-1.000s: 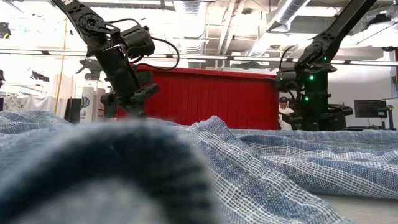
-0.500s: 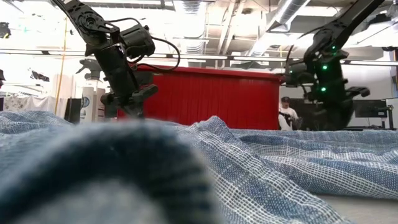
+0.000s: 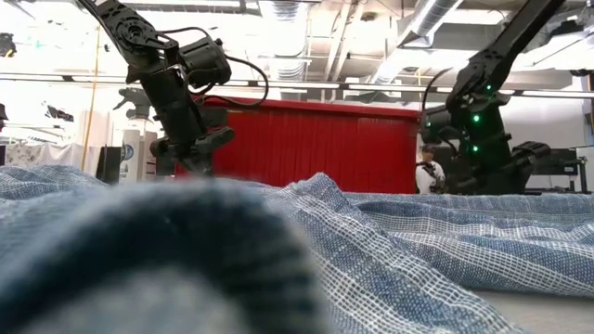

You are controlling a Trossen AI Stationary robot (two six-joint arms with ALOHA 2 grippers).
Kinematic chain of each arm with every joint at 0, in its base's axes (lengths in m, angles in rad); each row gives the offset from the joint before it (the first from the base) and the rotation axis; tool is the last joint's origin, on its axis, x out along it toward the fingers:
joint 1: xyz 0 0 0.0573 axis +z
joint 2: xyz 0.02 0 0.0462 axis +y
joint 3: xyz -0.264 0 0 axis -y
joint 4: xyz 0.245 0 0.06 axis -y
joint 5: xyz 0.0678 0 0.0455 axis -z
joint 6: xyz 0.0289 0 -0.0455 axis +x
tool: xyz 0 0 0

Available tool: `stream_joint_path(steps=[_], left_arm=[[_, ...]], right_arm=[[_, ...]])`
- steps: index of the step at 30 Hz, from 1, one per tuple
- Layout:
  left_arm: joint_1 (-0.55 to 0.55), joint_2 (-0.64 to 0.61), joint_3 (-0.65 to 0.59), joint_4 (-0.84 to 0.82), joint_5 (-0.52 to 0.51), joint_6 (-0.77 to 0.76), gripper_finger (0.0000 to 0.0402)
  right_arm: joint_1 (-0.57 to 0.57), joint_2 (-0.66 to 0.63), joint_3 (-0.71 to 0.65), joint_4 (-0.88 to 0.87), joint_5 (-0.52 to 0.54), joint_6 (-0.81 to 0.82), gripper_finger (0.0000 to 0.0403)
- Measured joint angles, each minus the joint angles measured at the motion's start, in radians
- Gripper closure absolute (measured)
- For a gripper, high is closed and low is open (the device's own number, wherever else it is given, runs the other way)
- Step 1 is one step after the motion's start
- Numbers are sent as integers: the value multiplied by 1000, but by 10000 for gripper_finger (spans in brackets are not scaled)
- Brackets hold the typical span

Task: Fold Laundry from Bin
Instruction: Fold the patterned blue shirt

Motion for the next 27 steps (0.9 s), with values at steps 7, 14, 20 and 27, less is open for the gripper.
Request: stream_joint_path(steps=[7, 14, 20, 27], left_arm=[[0, 0, 0, 0, 0, 13, 401], [0, 0, 0, 1, 0, 17, 401], [0, 0, 0, 1, 0, 17, 401], [0, 0, 0, 3, -1, 18, 401]], right_arm=[[-5, 70, 5, 42, -56, 5, 148], [12, 89, 4, 63, -91, -32, 148], [12, 72, 3, 64, -105, -38, 148], [30, -54, -3, 18, -125, -1, 148]])
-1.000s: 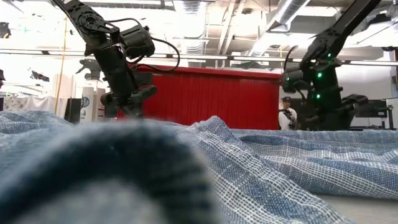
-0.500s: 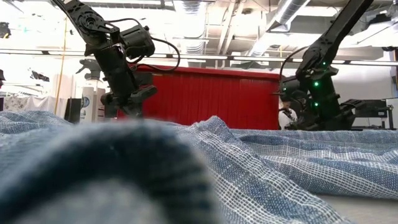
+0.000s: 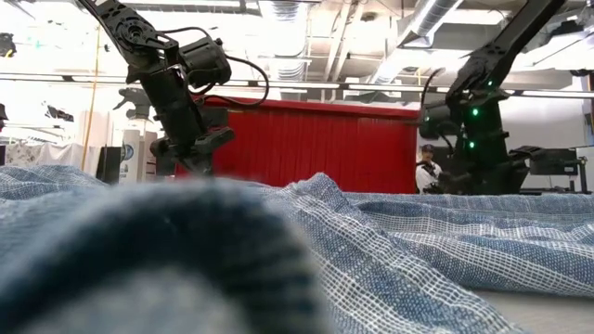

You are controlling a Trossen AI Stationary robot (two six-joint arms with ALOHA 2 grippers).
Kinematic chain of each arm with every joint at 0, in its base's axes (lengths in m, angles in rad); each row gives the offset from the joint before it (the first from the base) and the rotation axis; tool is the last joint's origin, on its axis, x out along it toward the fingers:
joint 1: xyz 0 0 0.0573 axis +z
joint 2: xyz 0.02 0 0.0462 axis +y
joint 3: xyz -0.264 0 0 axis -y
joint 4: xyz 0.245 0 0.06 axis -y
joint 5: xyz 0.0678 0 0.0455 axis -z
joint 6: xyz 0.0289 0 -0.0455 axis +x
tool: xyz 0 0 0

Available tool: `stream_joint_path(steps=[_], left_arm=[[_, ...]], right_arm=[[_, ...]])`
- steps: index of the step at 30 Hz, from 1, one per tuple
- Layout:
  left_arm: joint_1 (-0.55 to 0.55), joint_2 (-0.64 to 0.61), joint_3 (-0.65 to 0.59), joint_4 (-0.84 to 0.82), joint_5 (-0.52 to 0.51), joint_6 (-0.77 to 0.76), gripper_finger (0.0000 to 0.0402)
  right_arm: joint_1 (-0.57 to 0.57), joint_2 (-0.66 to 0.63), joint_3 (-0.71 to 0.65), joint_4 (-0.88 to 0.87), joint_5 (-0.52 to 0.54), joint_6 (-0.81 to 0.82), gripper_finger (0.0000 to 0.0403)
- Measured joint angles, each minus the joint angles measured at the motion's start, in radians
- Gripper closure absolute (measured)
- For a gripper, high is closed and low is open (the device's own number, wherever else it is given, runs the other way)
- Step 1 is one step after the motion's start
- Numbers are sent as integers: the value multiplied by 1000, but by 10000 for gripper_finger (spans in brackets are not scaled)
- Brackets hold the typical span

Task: Fold Laundry from Bin
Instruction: Fold the patterned blue shirt

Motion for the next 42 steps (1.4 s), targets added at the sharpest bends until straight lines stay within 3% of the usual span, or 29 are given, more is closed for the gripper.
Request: stream_joint_path(steps=[6, 18, 28, 33, 39, 42], left_arm=[[0, 0, 0, 3, 0, 0, 401], [0, 0, 0, 2, 2, 1, 401], [-7, 0, 0, -2, 3, 1, 401], [-7, 0, 0, -2, 4, 1, 401], [-8, 0, 0, -2, 11, 1, 401], [-17, 0, 0, -2, 11, 1, 401]], right_arm=[[19, -52, -24, 161, -28, -6, 148], [18, 129, -46, 212, 11, -1, 148], [16, 132, -47, 205, -9, 8, 156], [22, 132, -45, 193, -40, 5, 224], [49, 132, -46, 168, -59, -31, 370], [64, 118, -45, 145, -66, -53, 384]])
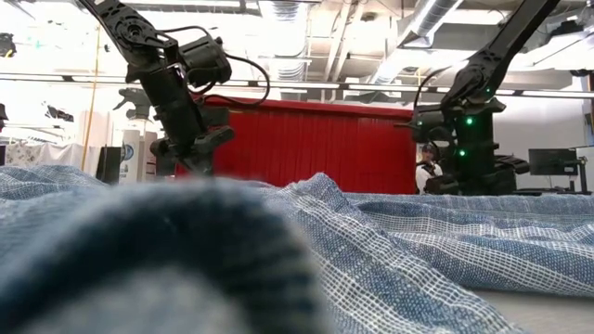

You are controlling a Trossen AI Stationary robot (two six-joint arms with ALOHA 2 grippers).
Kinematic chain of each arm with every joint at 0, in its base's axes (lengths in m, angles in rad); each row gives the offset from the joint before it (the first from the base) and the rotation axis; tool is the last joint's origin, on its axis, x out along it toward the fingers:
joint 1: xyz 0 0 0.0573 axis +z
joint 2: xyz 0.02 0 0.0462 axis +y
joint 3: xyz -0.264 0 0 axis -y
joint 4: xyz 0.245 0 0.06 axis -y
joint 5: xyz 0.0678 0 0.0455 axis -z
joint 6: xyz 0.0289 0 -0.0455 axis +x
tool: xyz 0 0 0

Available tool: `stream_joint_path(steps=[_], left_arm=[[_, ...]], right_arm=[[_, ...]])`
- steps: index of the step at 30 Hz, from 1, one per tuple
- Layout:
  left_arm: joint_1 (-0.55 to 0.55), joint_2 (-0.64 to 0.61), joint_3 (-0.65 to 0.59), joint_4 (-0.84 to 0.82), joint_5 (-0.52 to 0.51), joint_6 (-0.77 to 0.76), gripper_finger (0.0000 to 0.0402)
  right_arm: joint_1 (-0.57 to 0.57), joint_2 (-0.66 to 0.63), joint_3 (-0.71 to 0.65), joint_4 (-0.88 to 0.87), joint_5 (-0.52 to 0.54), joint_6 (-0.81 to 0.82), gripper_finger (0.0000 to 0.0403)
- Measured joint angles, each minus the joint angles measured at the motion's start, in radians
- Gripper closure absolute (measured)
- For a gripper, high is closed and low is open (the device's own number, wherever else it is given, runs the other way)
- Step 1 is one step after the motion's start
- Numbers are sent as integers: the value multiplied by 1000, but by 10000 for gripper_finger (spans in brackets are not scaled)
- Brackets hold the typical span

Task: Fold Laundry from Bin
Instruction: Fold the patterned blue shirt

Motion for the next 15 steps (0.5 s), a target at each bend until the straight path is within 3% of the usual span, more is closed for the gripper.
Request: stream_joint_path(steps=[8, 15], left_arm=[[-19, 0, 0, 0, -12, 0, 401], [-23, 0, 0, 17, -36, 1, 401]], right_arm=[[62, -133, 0, -134, -62, 17, 388], [120, -217, 3, -121, 23, 17, 388]])
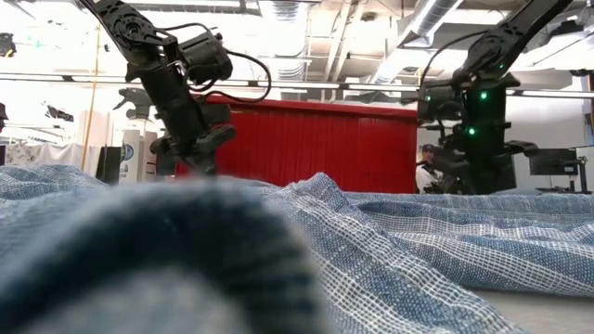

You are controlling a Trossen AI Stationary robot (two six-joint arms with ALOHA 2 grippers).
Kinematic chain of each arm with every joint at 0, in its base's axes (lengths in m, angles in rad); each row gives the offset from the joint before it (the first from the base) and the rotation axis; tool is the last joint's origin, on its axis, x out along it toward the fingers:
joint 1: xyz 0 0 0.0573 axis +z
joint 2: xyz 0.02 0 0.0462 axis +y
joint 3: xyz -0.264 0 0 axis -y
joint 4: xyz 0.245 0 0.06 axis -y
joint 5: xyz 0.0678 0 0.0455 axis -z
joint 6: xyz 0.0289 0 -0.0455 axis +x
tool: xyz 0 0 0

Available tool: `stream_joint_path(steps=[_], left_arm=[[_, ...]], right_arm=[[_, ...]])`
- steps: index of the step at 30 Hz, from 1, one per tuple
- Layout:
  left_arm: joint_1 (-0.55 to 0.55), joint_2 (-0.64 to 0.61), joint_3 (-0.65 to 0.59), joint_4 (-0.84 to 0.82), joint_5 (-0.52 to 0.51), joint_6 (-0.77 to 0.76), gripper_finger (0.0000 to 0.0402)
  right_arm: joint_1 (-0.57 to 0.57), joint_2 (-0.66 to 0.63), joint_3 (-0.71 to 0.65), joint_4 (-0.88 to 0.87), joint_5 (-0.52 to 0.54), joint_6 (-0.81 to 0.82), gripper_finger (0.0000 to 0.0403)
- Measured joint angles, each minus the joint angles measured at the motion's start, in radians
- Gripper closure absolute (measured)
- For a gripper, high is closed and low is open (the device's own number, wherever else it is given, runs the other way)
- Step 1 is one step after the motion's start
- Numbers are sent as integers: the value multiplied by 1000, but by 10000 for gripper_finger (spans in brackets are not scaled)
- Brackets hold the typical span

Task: Fold Laundry from Bin
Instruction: Fold the patterned blue shirt

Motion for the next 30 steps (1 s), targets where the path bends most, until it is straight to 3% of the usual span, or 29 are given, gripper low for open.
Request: stream_joint_path(steps=[14, 22, 30], left_arm=[[-69, -14, 0, 37, -3, -11, 401], [-115, -143, 0, 24, -46, -41, 401], [-154, -208, 0, -88, -107, -63, 401]], right_arm=[[90, -104, 2, -2, 86, 3, 388], [158, -167, 4, -19, 125, 31, 388], [302, -226, 4, -129, 233, 158, 388]])
